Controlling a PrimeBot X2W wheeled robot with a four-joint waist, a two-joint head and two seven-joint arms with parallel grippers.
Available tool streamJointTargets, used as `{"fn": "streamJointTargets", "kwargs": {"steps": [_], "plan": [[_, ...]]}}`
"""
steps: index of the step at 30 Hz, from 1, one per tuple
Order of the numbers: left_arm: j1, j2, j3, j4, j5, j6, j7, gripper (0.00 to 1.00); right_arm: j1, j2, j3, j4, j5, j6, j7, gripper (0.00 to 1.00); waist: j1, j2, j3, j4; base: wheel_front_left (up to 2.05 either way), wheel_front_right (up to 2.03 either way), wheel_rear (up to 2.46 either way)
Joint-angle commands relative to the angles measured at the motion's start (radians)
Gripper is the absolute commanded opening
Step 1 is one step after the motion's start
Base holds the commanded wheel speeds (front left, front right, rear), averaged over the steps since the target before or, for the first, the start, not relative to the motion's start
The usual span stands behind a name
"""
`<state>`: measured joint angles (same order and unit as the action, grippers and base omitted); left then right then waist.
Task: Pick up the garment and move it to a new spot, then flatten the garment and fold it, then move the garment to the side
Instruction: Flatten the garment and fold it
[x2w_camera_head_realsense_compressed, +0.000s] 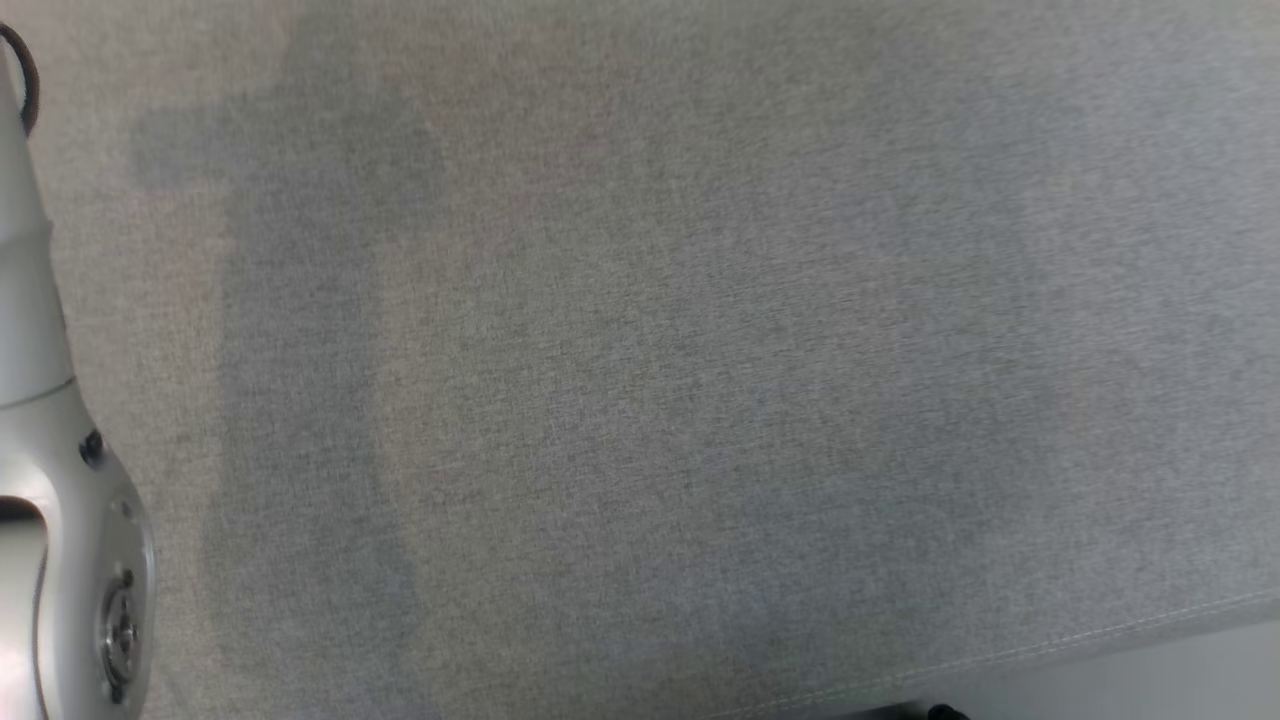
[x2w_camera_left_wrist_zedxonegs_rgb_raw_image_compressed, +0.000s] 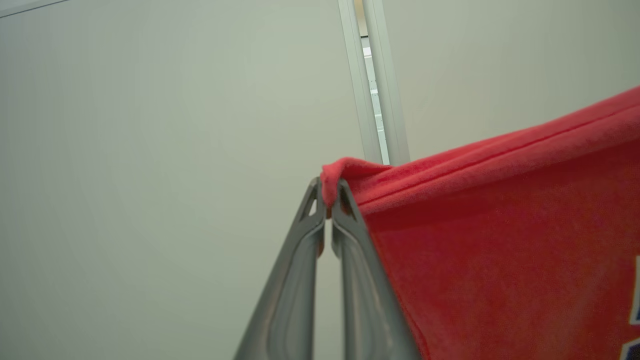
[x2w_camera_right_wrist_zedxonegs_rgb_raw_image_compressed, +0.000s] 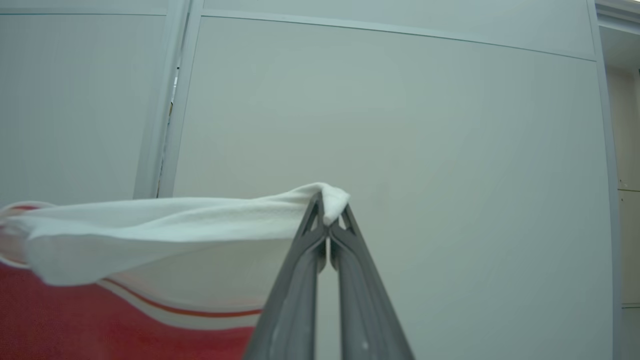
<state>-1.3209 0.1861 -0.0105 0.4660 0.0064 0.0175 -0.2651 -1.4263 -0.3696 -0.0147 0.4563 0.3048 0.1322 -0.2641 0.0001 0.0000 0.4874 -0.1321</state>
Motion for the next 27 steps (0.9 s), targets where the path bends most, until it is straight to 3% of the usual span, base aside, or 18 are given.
{"fn": "streamJointTargets", "kwargs": {"steps": [1,6,12,19,27], "plan": [[0.032,0.005,0.01,0.006,-0.008,0.009,0.001,0.0,0.02,0.001,-0.013,0.013,0.013,-0.003,0.0,0.0,-0.0001,0.0,0.099,0.039,0.0,0.0,0.0],[0.172,-0.013,0.025,-0.009,-0.035,0.018,0.001,0.0,0.149,0.016,0.002,-0.006,0.066,-0.003,-0.001,0.0,-0.0001,0.0,0.121,0.052,0.0,0.0,0.0],[0.436,-0.062,0.065,-0.072,-0.072,0.021,0.001,0.0,0.429,0.029,0.0,-0.149,0.171,-0.003,-0.002,0.0,-0.0001,0.0,0.111,0.057,0.0,0.0,0.0],[0.743,-0.114,0.116,-0.073,-0.113,0.031,0.001,0.0,0.804,0.06,-0.039,-0.208,0.257,-0.004,-0.002,0.0,-0.0001,0.0,0.012,0.05,0.0,0.0,0.0],[0.944,-0.127,0.116,-0.054,-0.142,0.028,0.001,0.0,1.027,0.097,-0.034,-0.181,0.272,-0.005,-0.003,0.0,-0.0001,0.0,-0.113,0.043,0.0,0.0,0.0]]}}
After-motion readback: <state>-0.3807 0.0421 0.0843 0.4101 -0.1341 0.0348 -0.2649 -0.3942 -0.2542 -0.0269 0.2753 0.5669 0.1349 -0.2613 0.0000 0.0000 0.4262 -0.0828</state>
